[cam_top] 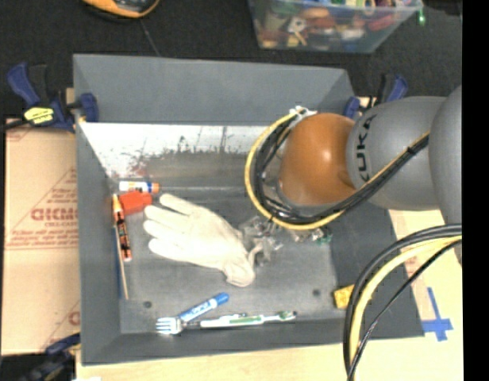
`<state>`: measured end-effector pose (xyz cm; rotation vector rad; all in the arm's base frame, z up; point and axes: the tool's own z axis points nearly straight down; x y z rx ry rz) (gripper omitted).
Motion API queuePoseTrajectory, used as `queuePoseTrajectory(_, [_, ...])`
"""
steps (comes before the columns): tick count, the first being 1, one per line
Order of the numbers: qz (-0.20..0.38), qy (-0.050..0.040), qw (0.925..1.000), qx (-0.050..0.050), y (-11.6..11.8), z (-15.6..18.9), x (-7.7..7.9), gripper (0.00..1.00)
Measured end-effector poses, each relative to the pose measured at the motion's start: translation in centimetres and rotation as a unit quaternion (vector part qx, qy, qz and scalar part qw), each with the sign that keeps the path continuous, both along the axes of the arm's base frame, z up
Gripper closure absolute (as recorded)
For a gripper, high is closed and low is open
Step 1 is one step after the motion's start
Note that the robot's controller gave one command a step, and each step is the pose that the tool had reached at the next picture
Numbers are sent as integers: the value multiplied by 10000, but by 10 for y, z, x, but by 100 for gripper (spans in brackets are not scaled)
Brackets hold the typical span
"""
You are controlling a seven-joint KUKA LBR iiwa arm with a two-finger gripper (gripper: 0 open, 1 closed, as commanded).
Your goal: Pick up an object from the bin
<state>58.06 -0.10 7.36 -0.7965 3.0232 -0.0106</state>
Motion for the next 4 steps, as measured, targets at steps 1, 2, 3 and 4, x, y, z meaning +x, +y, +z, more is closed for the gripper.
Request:
queuePoseTrajectory(1, [-1, -3, 10000, 1, 0, 0, 0, 100])
queuePoseTrajectory(2, [-2, -12, 10000, 2, -1, 7, 0, 100])
queuePoseTrajectory(3, [-6, -10, 10000, 4, -1, 29, 0, 100])
queuePoseTrajectory(4, [-14, -9, 10000, 4, -1, 64, 0, 100])
